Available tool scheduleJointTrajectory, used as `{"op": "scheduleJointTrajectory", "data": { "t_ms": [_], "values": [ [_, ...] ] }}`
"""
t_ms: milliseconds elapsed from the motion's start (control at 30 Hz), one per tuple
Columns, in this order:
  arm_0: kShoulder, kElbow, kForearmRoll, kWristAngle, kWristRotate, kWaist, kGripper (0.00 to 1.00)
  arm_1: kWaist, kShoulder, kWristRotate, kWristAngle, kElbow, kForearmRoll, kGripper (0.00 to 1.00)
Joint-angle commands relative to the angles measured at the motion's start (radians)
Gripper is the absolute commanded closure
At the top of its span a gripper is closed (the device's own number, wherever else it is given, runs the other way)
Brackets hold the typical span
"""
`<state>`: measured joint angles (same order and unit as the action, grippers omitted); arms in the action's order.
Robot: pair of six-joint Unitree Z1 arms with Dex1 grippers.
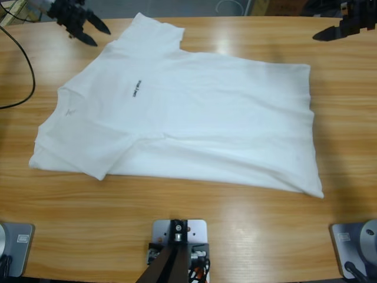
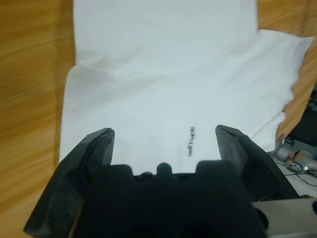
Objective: Fold clothes
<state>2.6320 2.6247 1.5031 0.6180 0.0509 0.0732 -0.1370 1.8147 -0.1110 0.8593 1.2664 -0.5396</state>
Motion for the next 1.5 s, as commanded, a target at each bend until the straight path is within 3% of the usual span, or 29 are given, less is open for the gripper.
{"op": "scheduleJointTrajectory", "data": {
  "t_ms": [33,1233,1400,1500],
  "values": [
    [0.12,0.606,0.083,0.006,0.014,-0.058,0.211,-0.015,0.035,0.043,0.005,-0.082,0.009,0.004],
    [0.242,0.606,0.003,0.143,0.013,-0.031,0.225,-0.014,0.036,0.106,0.017,-0.165,0.0,0.006],
    [0.241,0.604,0.006,0.144,0.012,-0.033,0.225,-0.038,-0.003,0.073,-0.134,-0.165,-0.003,0.018],
    [0.233,0.603,0.017,0.113,0.009,-0.043,0.225,-0.108,0.026,0.034,-0.154,-0.159,0.015,0.018]
  ]
}}
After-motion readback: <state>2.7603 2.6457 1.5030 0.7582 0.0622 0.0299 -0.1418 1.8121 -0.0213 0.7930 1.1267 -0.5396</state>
